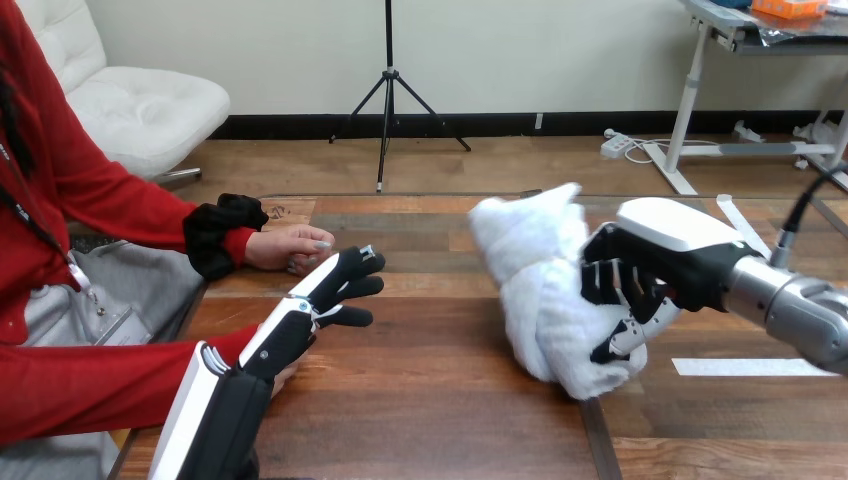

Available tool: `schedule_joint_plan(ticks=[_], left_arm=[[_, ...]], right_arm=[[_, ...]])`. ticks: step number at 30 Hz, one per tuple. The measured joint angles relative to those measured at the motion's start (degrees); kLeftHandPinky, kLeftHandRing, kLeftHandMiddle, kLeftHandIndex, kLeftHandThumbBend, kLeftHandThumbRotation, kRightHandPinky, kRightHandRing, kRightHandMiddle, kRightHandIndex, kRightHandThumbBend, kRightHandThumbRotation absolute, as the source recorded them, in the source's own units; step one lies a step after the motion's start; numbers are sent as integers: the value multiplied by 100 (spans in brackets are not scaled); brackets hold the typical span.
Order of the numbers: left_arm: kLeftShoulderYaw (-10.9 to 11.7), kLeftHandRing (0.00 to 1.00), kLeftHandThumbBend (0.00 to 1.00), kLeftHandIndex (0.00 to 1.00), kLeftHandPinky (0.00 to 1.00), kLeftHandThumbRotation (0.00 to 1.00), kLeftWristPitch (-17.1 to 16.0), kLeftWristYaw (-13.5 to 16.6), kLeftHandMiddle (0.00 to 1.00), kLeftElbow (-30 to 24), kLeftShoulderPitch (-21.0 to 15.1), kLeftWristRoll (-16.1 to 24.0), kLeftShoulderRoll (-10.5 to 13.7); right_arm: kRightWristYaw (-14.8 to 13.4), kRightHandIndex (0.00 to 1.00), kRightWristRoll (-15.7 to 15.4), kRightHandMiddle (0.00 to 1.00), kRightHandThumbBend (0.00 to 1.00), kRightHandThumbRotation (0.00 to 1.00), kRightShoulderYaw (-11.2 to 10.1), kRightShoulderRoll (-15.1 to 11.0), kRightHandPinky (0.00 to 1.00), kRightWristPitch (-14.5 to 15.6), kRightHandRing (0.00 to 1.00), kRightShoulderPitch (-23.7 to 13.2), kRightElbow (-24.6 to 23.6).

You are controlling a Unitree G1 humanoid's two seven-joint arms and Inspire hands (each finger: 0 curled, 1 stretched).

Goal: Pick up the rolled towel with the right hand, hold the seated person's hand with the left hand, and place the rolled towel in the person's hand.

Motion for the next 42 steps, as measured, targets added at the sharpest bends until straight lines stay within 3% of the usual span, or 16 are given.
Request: schedule_joint_plan(ticks=[9,16,23,31,42], left_arm=[[1,81,100,88,71,56,0,-26,87,2,-62,0,19],[0,82,100,88,71,56,2,-36,87,3,-64,1,27],[-5,82,100,88,72,56,36,-41,87,3,-67,2,27],[-9,83,100,88,73,55,82,-45,88,2,-67,18,26],[-29,83,100,88,73,56,184,-110,88,-8,-59,13,39]], right_arm=[[-231,32,-575,34,79,0,354,-88,24,-354,29,-308,-34],[-249,34,-888,37,81,0,587,-100,25,-429,30,-535,-78],[-277,37,-1064,40,84,0,706,-104,26,-431,32,-707,-95],[-506,36,-1219,40,86,0,838,-129,26,-529,31,-823,-95],[-673,38,-1268,41,89,0,900,-153,27,-581,32,-843,-94]])
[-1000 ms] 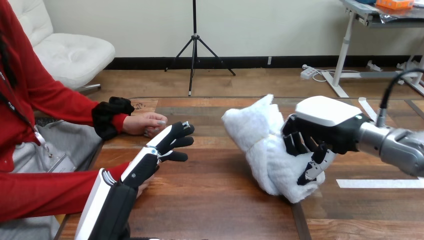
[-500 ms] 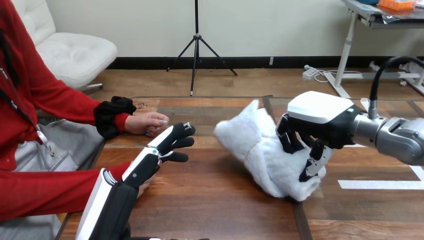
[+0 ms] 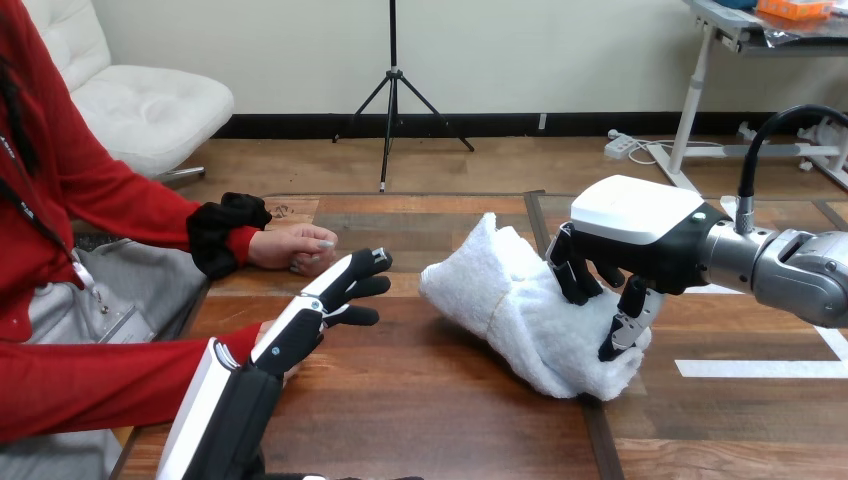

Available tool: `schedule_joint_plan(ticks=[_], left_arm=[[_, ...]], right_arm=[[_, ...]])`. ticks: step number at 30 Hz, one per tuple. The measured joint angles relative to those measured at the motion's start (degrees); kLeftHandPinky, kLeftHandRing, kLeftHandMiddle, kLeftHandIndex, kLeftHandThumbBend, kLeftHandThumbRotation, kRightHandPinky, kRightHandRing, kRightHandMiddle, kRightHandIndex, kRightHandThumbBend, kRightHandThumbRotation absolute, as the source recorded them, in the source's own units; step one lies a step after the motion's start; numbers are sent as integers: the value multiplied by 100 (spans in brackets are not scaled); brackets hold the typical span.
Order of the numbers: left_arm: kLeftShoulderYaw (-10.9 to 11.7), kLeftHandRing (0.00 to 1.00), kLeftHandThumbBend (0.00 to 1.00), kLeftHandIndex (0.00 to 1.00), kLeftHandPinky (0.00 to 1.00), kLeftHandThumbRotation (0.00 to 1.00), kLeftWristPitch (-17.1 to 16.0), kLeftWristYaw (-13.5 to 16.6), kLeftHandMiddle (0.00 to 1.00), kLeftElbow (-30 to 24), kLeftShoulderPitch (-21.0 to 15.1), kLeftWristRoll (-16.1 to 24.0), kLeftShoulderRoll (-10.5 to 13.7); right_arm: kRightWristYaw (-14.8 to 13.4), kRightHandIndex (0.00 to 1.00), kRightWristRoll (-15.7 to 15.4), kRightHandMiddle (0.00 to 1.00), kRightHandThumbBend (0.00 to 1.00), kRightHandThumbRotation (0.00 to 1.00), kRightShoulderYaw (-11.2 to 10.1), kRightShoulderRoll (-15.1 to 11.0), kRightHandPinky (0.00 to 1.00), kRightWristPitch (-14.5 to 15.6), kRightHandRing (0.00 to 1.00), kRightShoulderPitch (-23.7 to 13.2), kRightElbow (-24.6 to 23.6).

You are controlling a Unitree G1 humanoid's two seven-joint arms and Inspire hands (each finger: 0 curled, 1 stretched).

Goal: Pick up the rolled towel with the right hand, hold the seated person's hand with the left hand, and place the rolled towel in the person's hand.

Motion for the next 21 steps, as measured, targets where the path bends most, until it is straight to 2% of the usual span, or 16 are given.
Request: schedule_joint_plan(ticks=[3,11,15,21], left_arm=[[1,82,100,88,72,57,-1,0,87,0,0,4,-1],[0,82,100,88,72,56,-4,0,87,0,0,2,-4],[-4,83,100,88,73,57,-4,0,88,0,0,-5,-4],[-9,83,100,88,73,57,-8,0,88,1,3,-10,-5]], right_arm=[[5,39,-17,41,90,0,7,-3,27,57,32,0,0],[28,48,-31,49,94,1,8,-43,35,214,42,-5,-7],[7,51,-20,50,98,3,-1,-69,38,386,45,-4,-47],[-13,58,380,56,100,8,-185,-92,44,556,51,-1,-51]])
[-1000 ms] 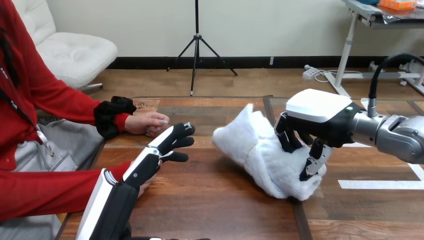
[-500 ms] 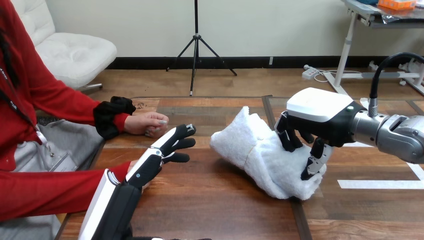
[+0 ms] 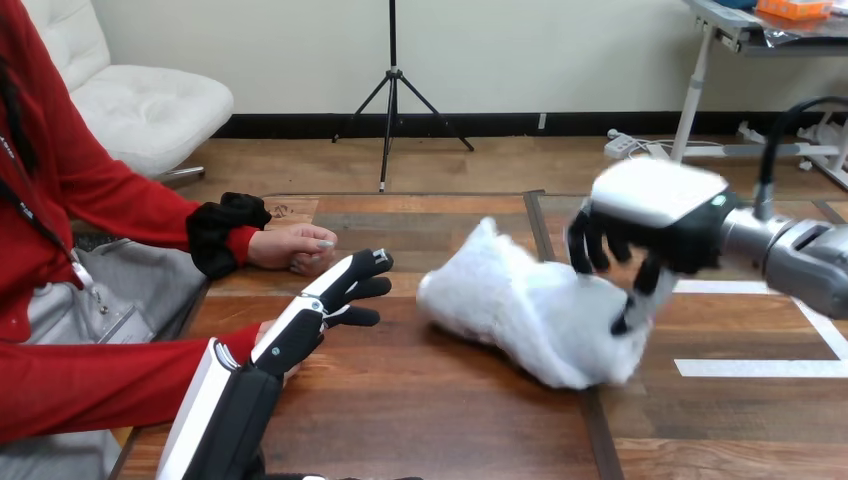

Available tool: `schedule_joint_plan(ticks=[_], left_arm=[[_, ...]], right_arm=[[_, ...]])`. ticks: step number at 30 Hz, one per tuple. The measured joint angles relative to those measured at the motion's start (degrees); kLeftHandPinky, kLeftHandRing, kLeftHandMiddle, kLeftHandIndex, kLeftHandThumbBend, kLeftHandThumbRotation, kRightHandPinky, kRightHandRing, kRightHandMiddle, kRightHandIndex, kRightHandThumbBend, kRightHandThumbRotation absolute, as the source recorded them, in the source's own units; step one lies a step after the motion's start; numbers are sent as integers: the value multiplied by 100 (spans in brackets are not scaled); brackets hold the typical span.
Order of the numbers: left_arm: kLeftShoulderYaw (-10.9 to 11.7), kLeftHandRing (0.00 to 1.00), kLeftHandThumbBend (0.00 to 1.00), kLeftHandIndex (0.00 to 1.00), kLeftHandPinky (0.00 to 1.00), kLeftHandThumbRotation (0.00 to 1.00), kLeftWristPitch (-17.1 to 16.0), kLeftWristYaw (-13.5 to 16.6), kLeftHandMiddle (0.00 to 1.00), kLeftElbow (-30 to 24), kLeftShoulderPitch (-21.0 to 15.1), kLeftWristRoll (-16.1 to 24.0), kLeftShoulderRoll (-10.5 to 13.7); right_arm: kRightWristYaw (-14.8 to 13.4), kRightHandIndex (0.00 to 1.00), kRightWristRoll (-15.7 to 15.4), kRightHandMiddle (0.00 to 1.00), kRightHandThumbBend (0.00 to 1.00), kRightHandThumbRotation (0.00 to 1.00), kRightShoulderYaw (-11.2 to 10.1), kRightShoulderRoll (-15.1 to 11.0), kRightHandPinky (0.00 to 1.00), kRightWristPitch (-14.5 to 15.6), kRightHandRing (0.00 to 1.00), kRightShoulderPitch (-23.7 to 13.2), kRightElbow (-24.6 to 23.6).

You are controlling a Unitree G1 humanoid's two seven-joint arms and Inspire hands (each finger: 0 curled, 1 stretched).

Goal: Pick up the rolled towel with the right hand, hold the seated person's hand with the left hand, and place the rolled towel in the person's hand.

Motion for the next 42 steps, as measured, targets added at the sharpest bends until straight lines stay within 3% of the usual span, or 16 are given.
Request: schedule_joint_plan(ticks=[9,24,42], left_arm=[[-32,83,100,88,73,56,-9,7,88,1,-7,6,-40],[-112,83,100,88,73,55,6,1,88,1,-12,13,-68],[-135,86,100,89,76,54,8,19,90,11,-82,96,-114]], right_arm=[[-10,70,526,68,100,25,-365,-3,55,739,64,1,-215],[845,88,1508,85,100,39,-1013,-5,67,2162,81,226,-1111],[1866,93,1826,91,100,47,-1145,4,71,3195,87,745,-2221]])
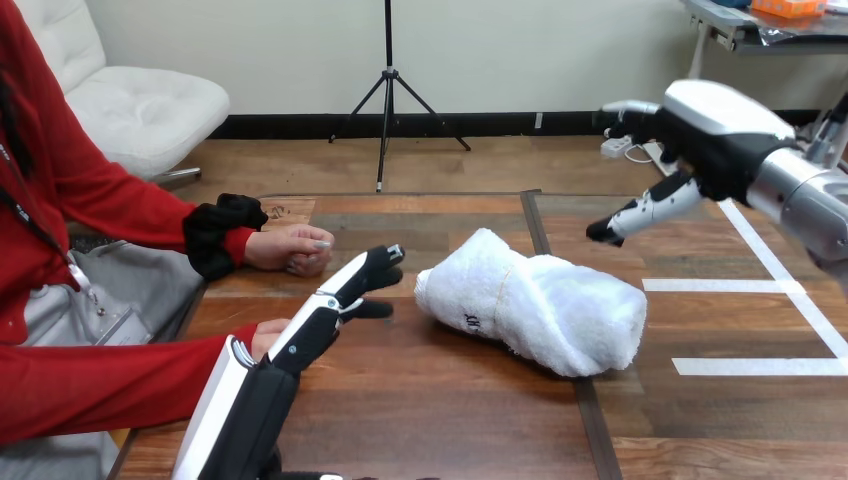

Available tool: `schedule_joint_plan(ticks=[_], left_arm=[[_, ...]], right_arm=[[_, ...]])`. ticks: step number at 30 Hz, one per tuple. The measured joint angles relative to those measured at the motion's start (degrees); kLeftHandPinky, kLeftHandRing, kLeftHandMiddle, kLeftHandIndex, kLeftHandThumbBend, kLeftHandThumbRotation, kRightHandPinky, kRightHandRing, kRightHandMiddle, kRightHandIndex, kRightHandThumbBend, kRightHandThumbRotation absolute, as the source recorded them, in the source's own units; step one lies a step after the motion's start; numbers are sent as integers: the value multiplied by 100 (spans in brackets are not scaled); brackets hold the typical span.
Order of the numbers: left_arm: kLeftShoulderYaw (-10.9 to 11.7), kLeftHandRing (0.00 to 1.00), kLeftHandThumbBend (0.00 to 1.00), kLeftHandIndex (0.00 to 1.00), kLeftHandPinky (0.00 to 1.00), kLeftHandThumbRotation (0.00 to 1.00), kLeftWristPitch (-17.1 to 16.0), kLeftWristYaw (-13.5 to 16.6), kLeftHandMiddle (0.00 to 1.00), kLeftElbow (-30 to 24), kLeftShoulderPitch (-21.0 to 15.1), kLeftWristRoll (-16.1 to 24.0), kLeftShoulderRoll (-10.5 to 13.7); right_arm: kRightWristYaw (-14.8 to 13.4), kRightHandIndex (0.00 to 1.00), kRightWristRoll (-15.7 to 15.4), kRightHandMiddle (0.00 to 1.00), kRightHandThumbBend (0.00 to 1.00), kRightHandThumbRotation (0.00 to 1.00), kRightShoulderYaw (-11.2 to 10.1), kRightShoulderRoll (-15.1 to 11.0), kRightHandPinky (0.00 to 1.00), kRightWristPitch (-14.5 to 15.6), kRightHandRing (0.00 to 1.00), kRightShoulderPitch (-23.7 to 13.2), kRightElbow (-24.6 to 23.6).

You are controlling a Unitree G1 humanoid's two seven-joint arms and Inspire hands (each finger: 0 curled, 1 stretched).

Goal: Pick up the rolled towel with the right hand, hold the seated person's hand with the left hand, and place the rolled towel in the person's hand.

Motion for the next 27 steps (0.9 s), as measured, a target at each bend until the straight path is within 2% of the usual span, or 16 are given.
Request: schedule_joint_plan(ticks=[8,14,20,27], left_arm=[[9,85,100,89,74,56,-2,23,89,16,-65,23,-26],[11,84,100,89,74,55,-6,37,89,44,-108,28,-65],[1,86,100,89,75,54,-13,37,90,92,-136,12,-81],[-61,88,100,90,78,51,-13,11,92,182,-174,-40,-79]], right_arm=[[461,94,-8,92,100,52,0,0,72,508,88,16,-333],[813,96,-49,93,100,54,0,6,78,938,90,-7,-608],[1019,96,-81,93,100,57,2,82,79,1181,90,-67,-689],[1112,97,-229,94,100,59,70,322,77,1508,90,-192,-689]])
